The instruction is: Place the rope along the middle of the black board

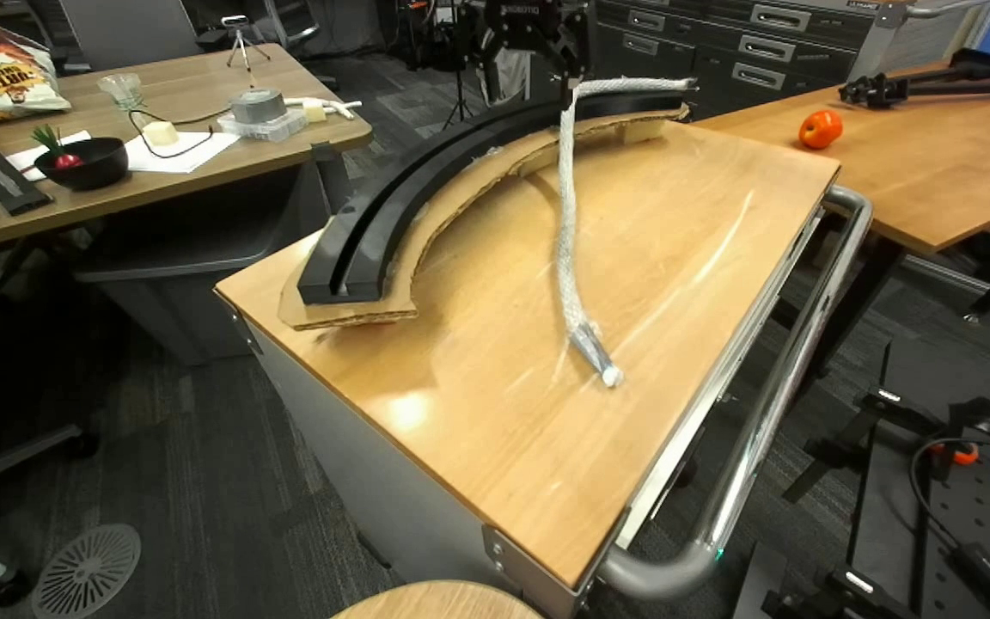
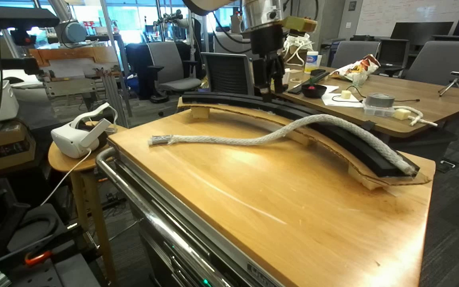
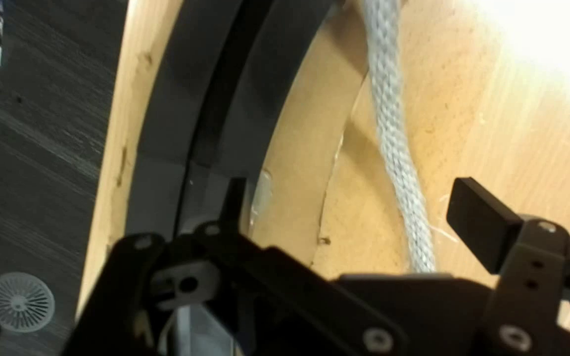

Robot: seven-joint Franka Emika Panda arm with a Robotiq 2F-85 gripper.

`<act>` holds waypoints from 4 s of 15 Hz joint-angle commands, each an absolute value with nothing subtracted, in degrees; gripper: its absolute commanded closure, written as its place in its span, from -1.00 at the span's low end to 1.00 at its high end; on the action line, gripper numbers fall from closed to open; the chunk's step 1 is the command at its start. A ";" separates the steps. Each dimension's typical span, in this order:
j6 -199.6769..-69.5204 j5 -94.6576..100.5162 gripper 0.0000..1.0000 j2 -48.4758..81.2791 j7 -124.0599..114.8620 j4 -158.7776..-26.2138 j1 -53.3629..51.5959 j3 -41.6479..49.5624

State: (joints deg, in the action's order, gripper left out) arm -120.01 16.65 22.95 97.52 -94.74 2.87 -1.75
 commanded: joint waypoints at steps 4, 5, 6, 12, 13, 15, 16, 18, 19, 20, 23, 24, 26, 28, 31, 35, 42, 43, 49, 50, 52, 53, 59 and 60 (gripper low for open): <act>-123.57 19.38 -1.00 20.22 101.88 -103.67 1.09 -2.99; -125.27 21.18 -1.00 19.41 101.88 -106.17 0.84 -2.92; -126.20 21.97 -1.00 18.77 101.88 -107.87 0.77 -2.88; -130.99 15.11 -1.00 19.31 106.60 -109.83 1.28 -6.00; -131.94 13.65 -1.00 19.47 107.65 -110.04 1.00 -6.88; -132.28 12.22 -1.00 18.92 108.02 -111.03 0.33 -7.92; -131.83 12.06 -1.00 18.60 107.49 -111.50 -0.18 -8.26; -130.81 13.29 -1.00 18.10 105.54 -112.55 -1.66 -8.45; -130.99 13.45 -1.00 17.79 104.65 -113.50 -2.25 -8.48; -131.16 13.54 -1.00 17.53 103.94 -114.32 -2.74 -8.46; -132.45 13.57 -1.00 15.27 100.19 -118.98 -3.91 -8.39; -132.77 13.94 -1.00 14.59 98.45 -120.40 -4.31 -8.29; -134.09 13.81 -1.00 12.78 95.31 -123.75 -4.64 -8.37; -135.47 13.71 -1.00 11.19 93.08 -126.51 -4.73 -8.45; -136.42 14.30 -1.00 9.26 90.39 -129.44 -4.94 -8.38; -137.40 13.54 -0.50 8.47 90.98 -131.12 -4.35 -8.36; -142.86 12.73 0.45 11.03 95.03 -129.81 -2.75 -7.51; -142.85 12.10 0.60 11.10 95.87 -129.61 -2.48 -7.54; -143.97 9.15 0.94 10.47 99.93 -129.97 -1.18 -7.24; -144.21 9.14 0.94 10.19 100.30 -130.11 -1.02 -7.16; -144.98 9.87 0.94 9.28 100.78 -130.60 -0.64 -6.73; -145.36 10.38 0.94 8.58 101.05 -130.80 -0.46 -6.42; -152.53 10.37 0.94 4.17 103.13 -131.77 0.10 -5.54; -154.13 10.71 0.94 3.59 103.00 -131.64 0.00 -5.36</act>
